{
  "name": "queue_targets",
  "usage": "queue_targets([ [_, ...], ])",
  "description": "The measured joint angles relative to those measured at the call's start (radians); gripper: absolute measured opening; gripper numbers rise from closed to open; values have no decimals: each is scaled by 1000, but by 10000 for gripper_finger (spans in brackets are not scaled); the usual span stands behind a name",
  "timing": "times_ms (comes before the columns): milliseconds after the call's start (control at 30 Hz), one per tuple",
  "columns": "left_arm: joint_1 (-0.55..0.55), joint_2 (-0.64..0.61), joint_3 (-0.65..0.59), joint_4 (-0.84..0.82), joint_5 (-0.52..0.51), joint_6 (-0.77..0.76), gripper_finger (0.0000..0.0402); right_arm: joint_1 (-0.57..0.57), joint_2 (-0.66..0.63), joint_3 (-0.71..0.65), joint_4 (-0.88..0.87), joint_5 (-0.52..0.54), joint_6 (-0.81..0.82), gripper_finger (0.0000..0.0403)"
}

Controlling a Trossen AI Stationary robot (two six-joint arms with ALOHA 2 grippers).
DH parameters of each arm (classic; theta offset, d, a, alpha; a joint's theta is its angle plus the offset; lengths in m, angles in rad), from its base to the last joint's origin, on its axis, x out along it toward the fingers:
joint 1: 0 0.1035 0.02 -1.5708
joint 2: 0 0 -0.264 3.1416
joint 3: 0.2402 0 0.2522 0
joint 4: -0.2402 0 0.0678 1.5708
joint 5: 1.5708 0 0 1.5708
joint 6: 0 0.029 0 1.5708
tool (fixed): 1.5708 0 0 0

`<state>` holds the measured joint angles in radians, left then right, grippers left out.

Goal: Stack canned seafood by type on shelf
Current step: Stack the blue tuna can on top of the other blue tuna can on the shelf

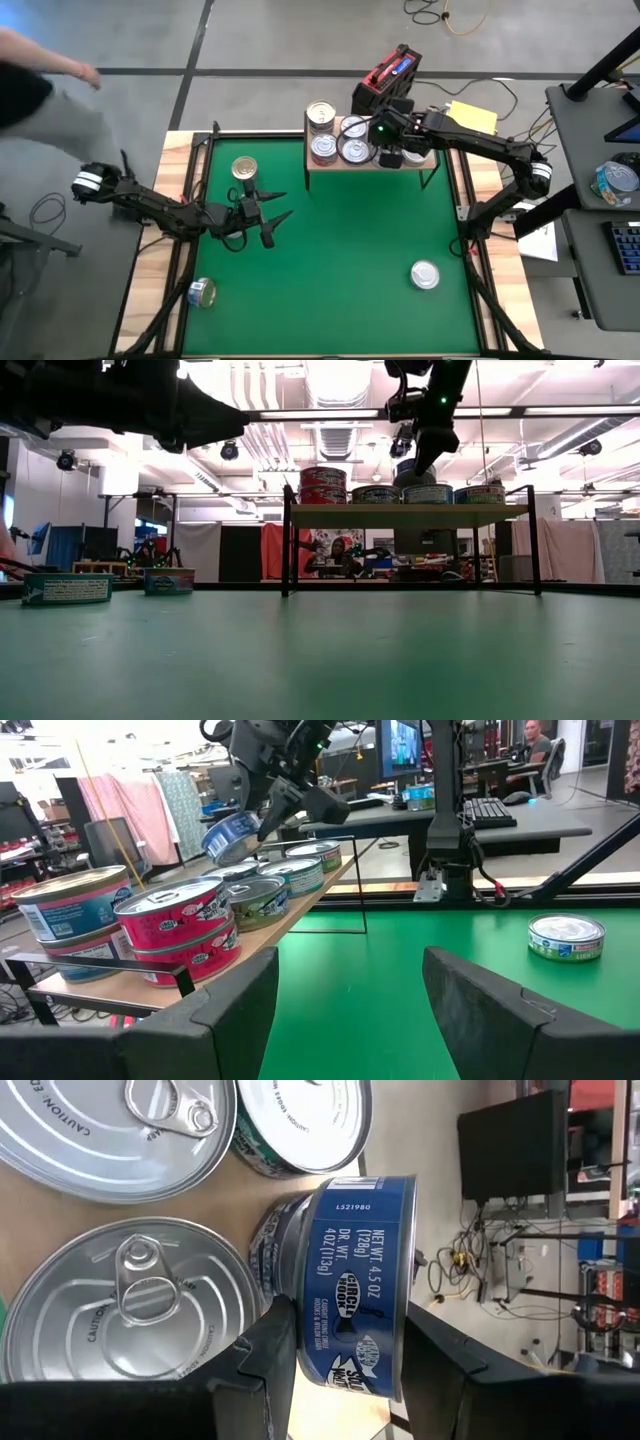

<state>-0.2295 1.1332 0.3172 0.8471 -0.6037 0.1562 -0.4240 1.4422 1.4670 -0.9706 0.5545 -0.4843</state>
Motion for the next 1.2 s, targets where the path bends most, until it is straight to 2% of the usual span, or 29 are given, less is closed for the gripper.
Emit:
queue_targets([
  [600, 0, 0, 0, 0, 0, 0, 233, -2, 0, -8, 64, 6, -52, 130],
  [1200, 0, 0, 0, 1, 0, 0, 233, -9, 0, -12, 65, 23, -36, 130],
])
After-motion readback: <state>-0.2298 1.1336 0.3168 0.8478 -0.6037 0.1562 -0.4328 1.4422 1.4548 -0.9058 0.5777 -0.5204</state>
